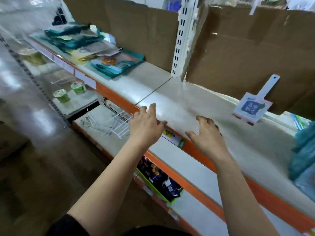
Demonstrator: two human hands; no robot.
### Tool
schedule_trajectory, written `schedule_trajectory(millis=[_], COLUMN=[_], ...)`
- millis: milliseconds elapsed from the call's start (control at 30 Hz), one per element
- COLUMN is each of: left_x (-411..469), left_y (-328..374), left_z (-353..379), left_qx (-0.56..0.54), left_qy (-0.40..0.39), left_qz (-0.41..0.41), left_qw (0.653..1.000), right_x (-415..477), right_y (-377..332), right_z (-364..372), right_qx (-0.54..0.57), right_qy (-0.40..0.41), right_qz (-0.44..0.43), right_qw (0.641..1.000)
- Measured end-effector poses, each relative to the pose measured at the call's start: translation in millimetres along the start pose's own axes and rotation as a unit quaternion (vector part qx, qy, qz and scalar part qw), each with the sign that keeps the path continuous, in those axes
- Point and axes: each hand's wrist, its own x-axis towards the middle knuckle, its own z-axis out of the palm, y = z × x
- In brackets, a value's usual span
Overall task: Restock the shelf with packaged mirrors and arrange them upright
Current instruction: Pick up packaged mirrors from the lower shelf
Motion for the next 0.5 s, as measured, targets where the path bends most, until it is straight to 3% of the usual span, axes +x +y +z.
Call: schedule_trajectory(millis=[267,500], left_x=[8,15], left_y=[-111,-167], left_z=[-41,-61], left_qx=[-0.019,-0.041], left_qy=[0.03,0.046], left_qz=[-0.076,-0.143], left_qw=[0.996,0.988], right_x=[27,52], right_y=[-113,-177], right_z=[50,78], right_qx=[0.017,0.005], right_qy=[-0.031,-0.067], right_qz=[-0.079,-0.138], right_qw=[0.996,0.988])
